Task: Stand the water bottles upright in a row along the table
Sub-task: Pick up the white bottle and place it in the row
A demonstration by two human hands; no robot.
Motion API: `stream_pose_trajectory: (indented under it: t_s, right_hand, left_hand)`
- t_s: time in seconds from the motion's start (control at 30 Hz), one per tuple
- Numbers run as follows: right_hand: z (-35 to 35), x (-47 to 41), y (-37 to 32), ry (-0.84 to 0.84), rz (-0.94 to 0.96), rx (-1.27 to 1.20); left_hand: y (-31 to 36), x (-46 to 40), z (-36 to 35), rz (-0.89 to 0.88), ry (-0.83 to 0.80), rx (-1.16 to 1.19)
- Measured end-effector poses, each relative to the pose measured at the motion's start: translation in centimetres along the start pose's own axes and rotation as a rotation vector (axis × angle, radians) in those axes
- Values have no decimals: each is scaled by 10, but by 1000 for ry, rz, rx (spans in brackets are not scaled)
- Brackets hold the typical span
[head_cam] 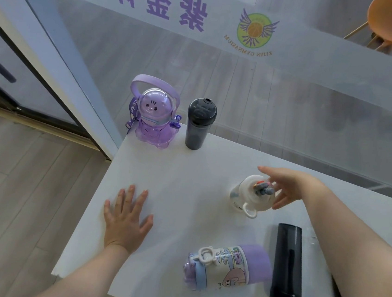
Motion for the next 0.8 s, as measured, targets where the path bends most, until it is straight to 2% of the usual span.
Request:
stream_pose_trajectory:
  t_s: [0.17,0.27,0.5,0.67,0.8]
  right_hand:
    - [-1,22,10,422,328,-162]
    - [-28,47,32,606,476,-136]
    - [-99,46,44,770,569,-96]
    - [-109,30,32,922,605,-149]
    - [-105,17,20,946,632,-117]
  left_hand:
    - [0,1,0,0,4,5]
    - [0,0,0,-5,-2,-7]
    - [-1,0,0,3,-9,-16]
    - [-1,0,0,5,-16,-18]
    - [0,0,0,-1,-9,-14]
Point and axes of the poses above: each hand's wrist, its own x-axis away from the middle knuckle, its own z-axis out of the back of the hand, y = z × x, the point moved 3 cm from there along -x, towards the middle knuckle, and after that the axes turned 11 degrees about x, right-handed, at the moved point
